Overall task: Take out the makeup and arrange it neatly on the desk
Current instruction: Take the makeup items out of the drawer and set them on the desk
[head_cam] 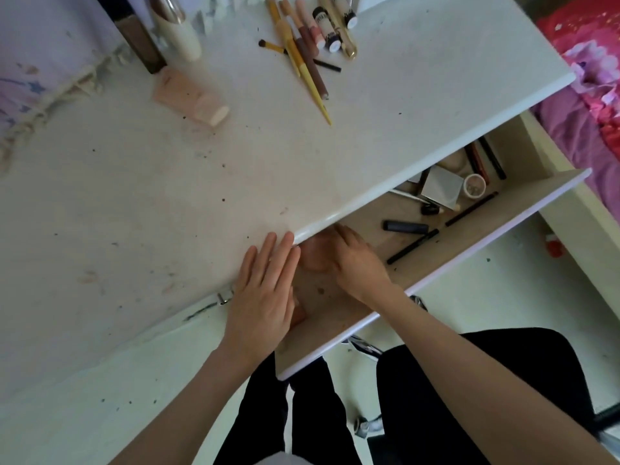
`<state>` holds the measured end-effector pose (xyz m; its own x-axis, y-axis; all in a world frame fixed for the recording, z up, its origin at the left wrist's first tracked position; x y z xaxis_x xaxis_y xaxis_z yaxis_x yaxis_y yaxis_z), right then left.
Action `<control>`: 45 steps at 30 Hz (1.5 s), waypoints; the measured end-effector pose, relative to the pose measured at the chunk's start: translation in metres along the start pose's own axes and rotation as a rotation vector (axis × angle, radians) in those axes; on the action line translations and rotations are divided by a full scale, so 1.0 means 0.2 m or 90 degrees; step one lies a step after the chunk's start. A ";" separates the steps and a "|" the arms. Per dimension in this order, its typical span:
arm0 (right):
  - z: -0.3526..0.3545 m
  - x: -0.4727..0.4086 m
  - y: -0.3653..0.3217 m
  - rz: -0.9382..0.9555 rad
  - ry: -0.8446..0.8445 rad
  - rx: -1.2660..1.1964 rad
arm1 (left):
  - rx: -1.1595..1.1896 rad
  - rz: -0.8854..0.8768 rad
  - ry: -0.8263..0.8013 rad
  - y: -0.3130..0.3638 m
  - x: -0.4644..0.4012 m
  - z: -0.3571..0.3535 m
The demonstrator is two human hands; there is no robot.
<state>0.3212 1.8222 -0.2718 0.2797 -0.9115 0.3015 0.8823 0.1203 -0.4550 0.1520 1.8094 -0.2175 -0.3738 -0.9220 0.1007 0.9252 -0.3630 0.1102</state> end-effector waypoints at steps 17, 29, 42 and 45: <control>-0.03 0.09 -0.01 -0.105 -0.019 -0.137 | -0.030 -0.001 -0.296 0.09 0.06 -0.32; 0.13 0.24 0.03 -0.147 0.163 -0.367 | -0.207 -0.018 -0.357 0.14 -0.01 -0.38; 0.43 0.20 -0.22 -0.158 0.348 -0.711 | 0.414 0.084 -0.295 -0.10 0.01 0.15; 0.43 0.07 -0.37 -0.154 0.334 -0.699 | 0.528 0.218 -0.201 -0.32 0.02 0.28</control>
<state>0.2919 1.8354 -0.1612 -0.2540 -0.9422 0.2186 0.0351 -0.2348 -0.9714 0.0872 1.8378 -0.1680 -0.2030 -0.8376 0.5071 0.6924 0.2434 0.6792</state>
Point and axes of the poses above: each hand's wrist, its own x-axis away from the middle knuckle, its own z-axis out of the back of the hand, y = z × x, the point moved 3 cm from there along -x, towards the middle knuckle, and after that the axes turned 15 degrees about z, right-handed, at the moved point
